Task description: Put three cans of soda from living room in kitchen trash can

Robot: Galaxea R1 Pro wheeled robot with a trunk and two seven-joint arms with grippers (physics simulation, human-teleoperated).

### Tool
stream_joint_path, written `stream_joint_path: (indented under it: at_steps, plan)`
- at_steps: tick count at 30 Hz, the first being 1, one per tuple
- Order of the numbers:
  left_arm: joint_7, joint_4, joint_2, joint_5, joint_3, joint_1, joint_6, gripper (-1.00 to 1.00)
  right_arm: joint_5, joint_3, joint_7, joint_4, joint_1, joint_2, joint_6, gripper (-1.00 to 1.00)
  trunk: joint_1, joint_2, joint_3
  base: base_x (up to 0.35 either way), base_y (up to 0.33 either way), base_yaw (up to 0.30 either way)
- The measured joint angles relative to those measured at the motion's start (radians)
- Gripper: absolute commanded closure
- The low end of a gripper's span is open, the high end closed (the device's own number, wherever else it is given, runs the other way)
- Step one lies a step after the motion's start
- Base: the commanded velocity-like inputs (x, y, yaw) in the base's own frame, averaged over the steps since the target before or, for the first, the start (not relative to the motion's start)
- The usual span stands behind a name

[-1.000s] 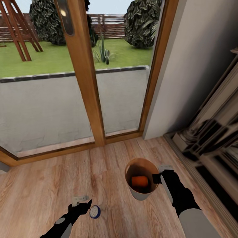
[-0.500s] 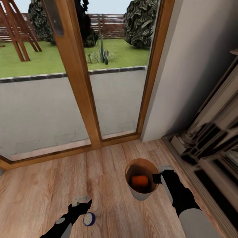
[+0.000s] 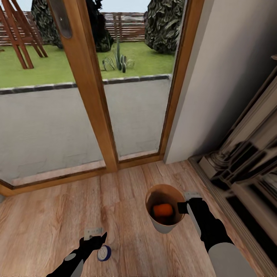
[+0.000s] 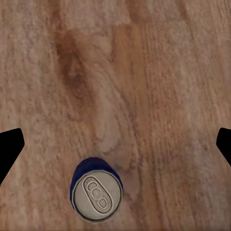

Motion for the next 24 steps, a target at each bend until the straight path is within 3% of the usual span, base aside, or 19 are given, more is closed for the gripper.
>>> stream_joint_path:
  at_steps: [14, 15, 20, 24]
  plan:
    - [0.000, 0.001, 0.001, 0.000, 0.000, 0.000, 0.000, -1.00, 0.000, -0.001, 0.000, -0.024, 0.000, 0.000, 0.001, 1.00, 0.000, 0.000, -0.023, 0.000, 0.000, 0.000]
    - [0.000, 0.001, 0.001, 0.000, 0.000, 0.000, 0.000, -1.00, 0.000, -0.001, 0.000, -0.041, 0.000, 0.000, 0.002, 1.00, 0.000, 0.000, -0.024, 0.000, 0.000, 0.000]
    - [0.000, 0.001, 0.000, 0.000, 0.000, 0.000, 0.000, -1.00, 0.001, -0.002, 0.001, -0.218, 0.000, 0.000, 0.155, 1.00, 0.000, 0.000, -0.033, 0.000, 0.000, 0.000]
    - [0.000, 0.001, 0.000, 0.000, 0.000, 0.000, 0.000, -1.00, 0.000, -0.002, 0.001, -0.279, 0.000, 0.000, 0.169, 1.00, 0.000, 0.000, -0.039, 0.000, 0.000, 0.000]
